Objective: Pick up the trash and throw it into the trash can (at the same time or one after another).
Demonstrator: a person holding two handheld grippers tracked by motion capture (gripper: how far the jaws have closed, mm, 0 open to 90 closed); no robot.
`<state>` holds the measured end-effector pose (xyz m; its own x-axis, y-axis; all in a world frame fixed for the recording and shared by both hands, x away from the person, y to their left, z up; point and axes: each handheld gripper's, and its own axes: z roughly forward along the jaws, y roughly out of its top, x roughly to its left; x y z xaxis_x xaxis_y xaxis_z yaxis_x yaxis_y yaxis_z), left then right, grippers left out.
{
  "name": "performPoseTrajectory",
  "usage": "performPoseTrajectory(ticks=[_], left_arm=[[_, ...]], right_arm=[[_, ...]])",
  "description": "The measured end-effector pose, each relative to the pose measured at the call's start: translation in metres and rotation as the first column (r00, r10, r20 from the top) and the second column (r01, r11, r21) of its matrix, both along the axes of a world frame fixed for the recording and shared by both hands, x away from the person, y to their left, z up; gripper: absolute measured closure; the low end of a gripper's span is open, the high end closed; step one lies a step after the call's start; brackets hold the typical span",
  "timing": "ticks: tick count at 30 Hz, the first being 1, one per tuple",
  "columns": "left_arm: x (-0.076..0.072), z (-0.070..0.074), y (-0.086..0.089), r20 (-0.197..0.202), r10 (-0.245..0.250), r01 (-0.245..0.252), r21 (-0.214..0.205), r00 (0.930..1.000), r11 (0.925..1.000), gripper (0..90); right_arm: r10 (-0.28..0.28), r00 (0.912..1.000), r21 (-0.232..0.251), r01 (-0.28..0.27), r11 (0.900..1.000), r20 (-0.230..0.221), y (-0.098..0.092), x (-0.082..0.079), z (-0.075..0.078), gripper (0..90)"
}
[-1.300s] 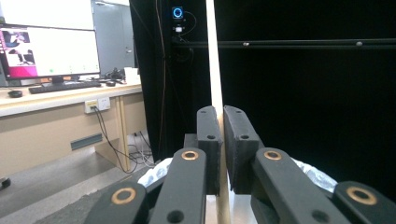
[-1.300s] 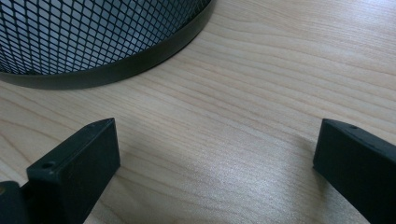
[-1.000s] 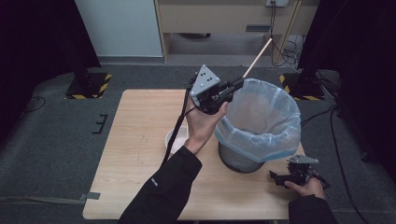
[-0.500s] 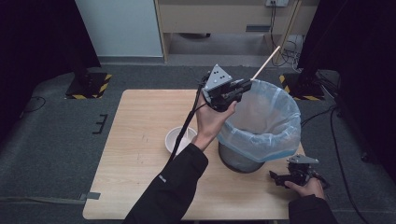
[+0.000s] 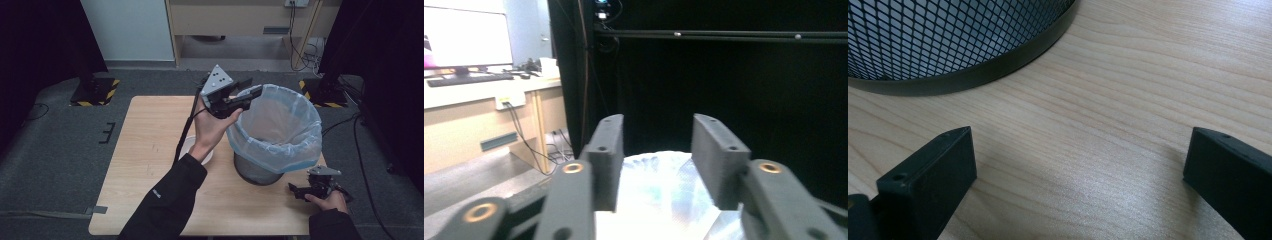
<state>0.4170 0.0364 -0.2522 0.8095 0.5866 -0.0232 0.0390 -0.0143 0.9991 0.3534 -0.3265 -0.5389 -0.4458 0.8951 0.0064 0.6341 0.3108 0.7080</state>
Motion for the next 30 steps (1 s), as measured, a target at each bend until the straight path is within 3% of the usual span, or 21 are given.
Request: performPoseTrajectory(ticks=[7,8,14,20,25,30], left_arm=[[-0.014,0.005,0.044,0.024,0.068,-0.069,0.015,0.9974,0.9975,43.1],[-0.014,0.005,0.044,0.024,0.068,-0.069,0.015,0.9974,0.9975,42.1],[-0.018,-0.003,0.074,0.022,0.123,-0.124,0.032,0.9921,0.9918,39.3],[-0.023,-0.019,0.098,-0.002,0.169,-0.168,0.055,0.9857,0.9842,37.6],[-0.026,-0.032,0.106,-0.014,0.184,-0.182,0.084,0.9829,0.9797,36.1],[-0.022,-0.055,0.115,-0.052,0.206,-0.199,0.117,0.9772,0.9731,33.7]], right_arm=[[0.002,1.0,-0.002,-0.002,1.0,0.0,0.0,0.0,0.0,0.8],[0.002,1.0,-0.002,-0.002,1.0,0.0,0.0,0.0,0.0,0.8],[0.002,1.0,-0.002,-0.002,1.0,0.0,0.0,0.0,0.0,0.8],[0.002,1.0,-0.002,-0.002,1.0,0.0,0.0,0.0,0.0,0.8],[0.002,1.0,-0.002,-0.002,1.0,0.0,0.0,0.0,0.0,0.8],[0.0,1.0,-0.001,0.0,1.0,0.0,0.0,0.0,0.0,0.8]])
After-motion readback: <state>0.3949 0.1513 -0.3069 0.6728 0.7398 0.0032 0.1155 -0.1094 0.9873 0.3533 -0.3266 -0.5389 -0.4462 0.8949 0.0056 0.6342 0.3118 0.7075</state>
